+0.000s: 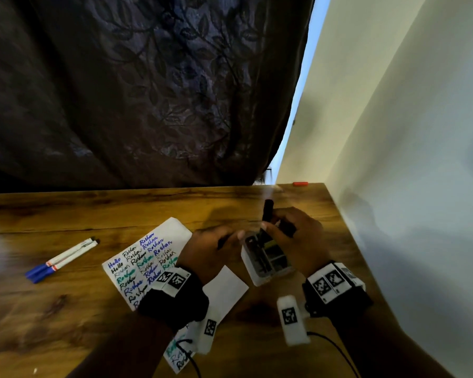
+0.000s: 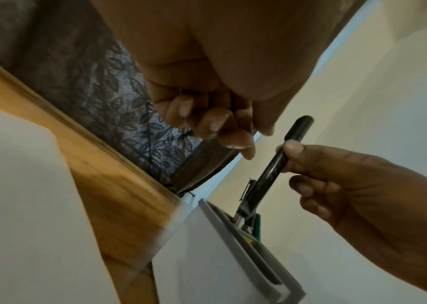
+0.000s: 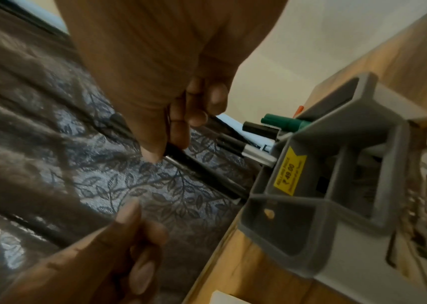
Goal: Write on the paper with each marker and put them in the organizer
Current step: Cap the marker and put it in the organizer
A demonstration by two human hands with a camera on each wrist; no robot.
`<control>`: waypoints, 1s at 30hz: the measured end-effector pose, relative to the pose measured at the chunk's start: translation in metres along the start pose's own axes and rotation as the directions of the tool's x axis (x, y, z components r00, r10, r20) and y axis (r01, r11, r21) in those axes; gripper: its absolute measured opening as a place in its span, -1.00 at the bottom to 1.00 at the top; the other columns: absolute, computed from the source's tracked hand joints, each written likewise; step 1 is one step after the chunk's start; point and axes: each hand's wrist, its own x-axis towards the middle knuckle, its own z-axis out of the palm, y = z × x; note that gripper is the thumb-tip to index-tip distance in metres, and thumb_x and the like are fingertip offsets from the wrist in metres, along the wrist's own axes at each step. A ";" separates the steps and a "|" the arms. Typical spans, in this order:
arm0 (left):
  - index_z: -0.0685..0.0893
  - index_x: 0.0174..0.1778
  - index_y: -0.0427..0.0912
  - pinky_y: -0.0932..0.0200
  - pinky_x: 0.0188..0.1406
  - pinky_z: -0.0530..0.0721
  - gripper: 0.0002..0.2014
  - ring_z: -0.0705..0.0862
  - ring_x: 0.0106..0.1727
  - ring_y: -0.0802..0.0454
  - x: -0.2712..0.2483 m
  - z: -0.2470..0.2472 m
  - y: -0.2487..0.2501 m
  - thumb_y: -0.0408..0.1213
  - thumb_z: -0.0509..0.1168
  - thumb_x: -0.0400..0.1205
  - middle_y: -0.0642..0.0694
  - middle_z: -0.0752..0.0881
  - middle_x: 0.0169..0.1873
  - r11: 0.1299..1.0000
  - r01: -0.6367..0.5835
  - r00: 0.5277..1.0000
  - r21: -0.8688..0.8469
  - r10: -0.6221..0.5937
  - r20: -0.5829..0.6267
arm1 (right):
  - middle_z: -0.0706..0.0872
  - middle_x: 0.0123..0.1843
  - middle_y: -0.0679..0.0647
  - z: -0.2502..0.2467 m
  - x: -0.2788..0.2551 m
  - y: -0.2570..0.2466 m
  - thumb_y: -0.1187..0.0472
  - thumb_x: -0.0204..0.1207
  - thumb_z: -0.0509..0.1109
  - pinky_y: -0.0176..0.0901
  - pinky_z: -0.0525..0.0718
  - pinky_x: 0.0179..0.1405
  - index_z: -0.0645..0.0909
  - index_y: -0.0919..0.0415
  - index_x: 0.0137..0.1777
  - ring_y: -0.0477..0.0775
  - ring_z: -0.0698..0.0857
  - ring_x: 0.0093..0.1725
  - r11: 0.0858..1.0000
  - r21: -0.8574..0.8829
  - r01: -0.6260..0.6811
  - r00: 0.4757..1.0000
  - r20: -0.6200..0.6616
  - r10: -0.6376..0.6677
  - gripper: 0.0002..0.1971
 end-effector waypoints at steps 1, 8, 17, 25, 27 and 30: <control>0.70 -0.19 0.02 0.11 -0.34 0.60 -0.66 0.62 -0.39 0.16 -0.002 0.002 -0.005 0.12 0.17 0.72 0.07 0.65 -0.42 1.000 0.006 1.000 0.016 -0.006 -0.011 | 0.64 -0.16 -0.27 0.006 0.003 0.001 -0.12 0.49 0.47 -0.53 0.46 -0.22 0.66 -0.15 -0.05 -0.30 0.64 -0.20 1.000 -0.008 -0.006 0.999 0.037 0.006 -0.87; 0.72 -0.21 0.00 0.23 -0.31 0.62 -0.62 0.66 -0.40 0.23 -0.015 0.003 -0.019 0.15 0.15 0.69 0.08 0.70 -0.48 0.991 0.132 0.991 0.037 -0.132 -0.003 | 0.71 -0.03 -0.08 0.040 0.008 0.021 -0.14 0.55 0.39 -0.24 0.65 -0.01 0.71 0.06 0.10 -0.08 0.69 -0.06 0.994 -0.100 -0.050 0.980 0.186 0.068 -0.69; 0.70 -0.26 0.05 0.41 -0.38 0.46 -0.64 0.66 -0.39 0.24 -0.020 0.001 -0.028 0.13 0.15 0.71 0.10 0.69 -0.48 0.975 0.214 0.976 0.058 -0.216 0.026 | 0.63 0.01 -0.11 0.057 0.011 0.033 -0.21 0.58 0.30 -0.30 0.50 -0.06 0.73 0.03 0.06 -0.12 0.61 -0.09 0.968 -0.248 -0.025 0.959 0.269 0.093 -0.64; 0.71 -0.20 0.05 0.29 -0.31 0.63 -0.62 0.68 -0.40 0.23 -0.024 -0.008 -0.033 0.16 0.12 0.70 0.08 0.72 -0.44 0.970 0.236 0.969 0.057 -0.239 0.054 | 0.58 0.02 -0.11 0.044 0.006 0.025 -0.26 0.45 0.42 -0.23 0.58 -0.02 0.59 -0.05 0.31 -0.07 0.63 -0.02 0.982 -0.162 -0.097 0.978 0.169 0.124 -0.50; 0.72 -0.19 0.04 0.32 -0.30 0.61 -0.64 0.68 -0.39 0.24 -0.027 -0.014 -0.036 0.14 0.13 0.71 0.08 0.73 -0.42 0.966 0.253 0.965 0.058 -0.256 0.061 | 0.59 0.00 -0.10 0.039 0.006 0.016 -0.25 0.43 0.45 -0.21 0.56 -0.06 0.49 -0.04 0.40 -0.07 0.62 -0.04 0.991 -0.109 -0.075 0.992 0.092 0.085 -0.41; 0.72 -0.17 0.04 0.28 -0.23 0.65 -0.68 0.69 -0.37 0.25 -0.036 -0.028 -0.044 0.10 0.16 0.71 0.06 0.74 -0.41 0.954 0.296 0.952 0.056 -0.299 0.070 | 0.58 -0.05 -0.10 0.038 0.008 -0.007 -0.24 0.44 0.46 -0.26 0.54 -0.17 0.47 -0.05 0.41 -0.10 0.58 -0.12 0.997 -0.076 0.008 1.000 0.002 -0.008 -0.41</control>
